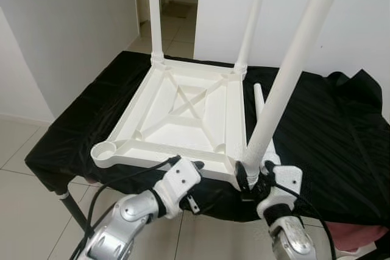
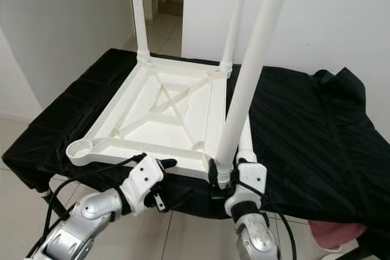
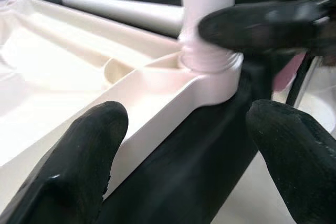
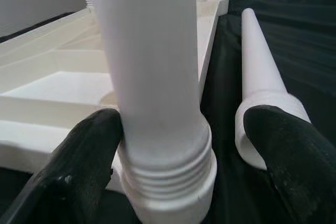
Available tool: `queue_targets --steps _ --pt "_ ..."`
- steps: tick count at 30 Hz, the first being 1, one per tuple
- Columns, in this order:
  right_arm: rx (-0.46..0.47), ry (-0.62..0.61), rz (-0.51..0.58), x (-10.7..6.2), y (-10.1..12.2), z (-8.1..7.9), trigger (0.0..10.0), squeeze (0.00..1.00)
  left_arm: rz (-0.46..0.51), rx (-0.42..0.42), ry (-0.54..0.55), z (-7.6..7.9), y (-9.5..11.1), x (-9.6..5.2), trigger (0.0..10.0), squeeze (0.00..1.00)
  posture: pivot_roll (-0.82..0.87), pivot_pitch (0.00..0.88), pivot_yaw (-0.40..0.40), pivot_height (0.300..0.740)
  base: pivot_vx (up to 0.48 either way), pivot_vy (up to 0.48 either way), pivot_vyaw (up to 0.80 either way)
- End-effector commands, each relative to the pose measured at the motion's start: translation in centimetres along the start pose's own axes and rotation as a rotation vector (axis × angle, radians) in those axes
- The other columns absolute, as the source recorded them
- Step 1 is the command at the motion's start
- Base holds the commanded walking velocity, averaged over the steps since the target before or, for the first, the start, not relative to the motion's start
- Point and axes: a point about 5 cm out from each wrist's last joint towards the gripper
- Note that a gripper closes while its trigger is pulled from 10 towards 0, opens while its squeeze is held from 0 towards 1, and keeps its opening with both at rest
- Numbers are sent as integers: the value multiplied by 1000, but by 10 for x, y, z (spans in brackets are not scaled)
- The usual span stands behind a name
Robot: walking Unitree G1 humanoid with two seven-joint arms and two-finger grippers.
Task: Building children table
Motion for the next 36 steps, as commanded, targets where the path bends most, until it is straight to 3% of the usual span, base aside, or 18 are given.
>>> queue_targets --steps 1,10,23,27,29,31,34,36 --pt "6 -2 -6 -5 -2 2 10000 0 -27 38 141 -15 -4 -1 10000 0 -24 68 -14 740 0 0 0" --pt "15 3 -7 -6 -4 -2 10000 0 -67 116 157 -31 -10 7 10000 0 -31 69 -5 740 0 0 0" --pt "-14 3 5 -4 -3 0 10000 0 -183 150 28 -39 -36 29 10000 0 -51 75 11 740 0 0 0" --pt "-19 0 6 -3 -2 0 10000 0 -259 93 -13 -43 -47 32 10000 0 -57 83 17 740 0 0 0" --pt "-22 0 7 -3 -2 0 10000 0 -268 62 -4 -46 -48 34 10000 0 -58 86 19 740 0 0 0" --pt "-26 1 7 -2 -2 0 10000 0 -285 -34 11 -52 -49 36 10000 0 -60 91 22 740 0 0 0" --pt "-28 1 7 -2 -2 0 10000 0 -294 -62 29 -56 -49 37 10000 0 -64 96 26 740 0 0 0" --pt "-32 0 9 -1 -2 -1 10000 0 -305 -91 71 -68 -49 38 10000 0 -65 98 29 740 0 0 0"
Point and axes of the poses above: a point about 5 cm out from each wrist's last joint towards the gripper, its own x axis pointing out of the wrist towards the gripper, its own y axis along the axis of the wrist's last joint, z = x × y, and after that the axes turned 3 degrees about x, right-handed
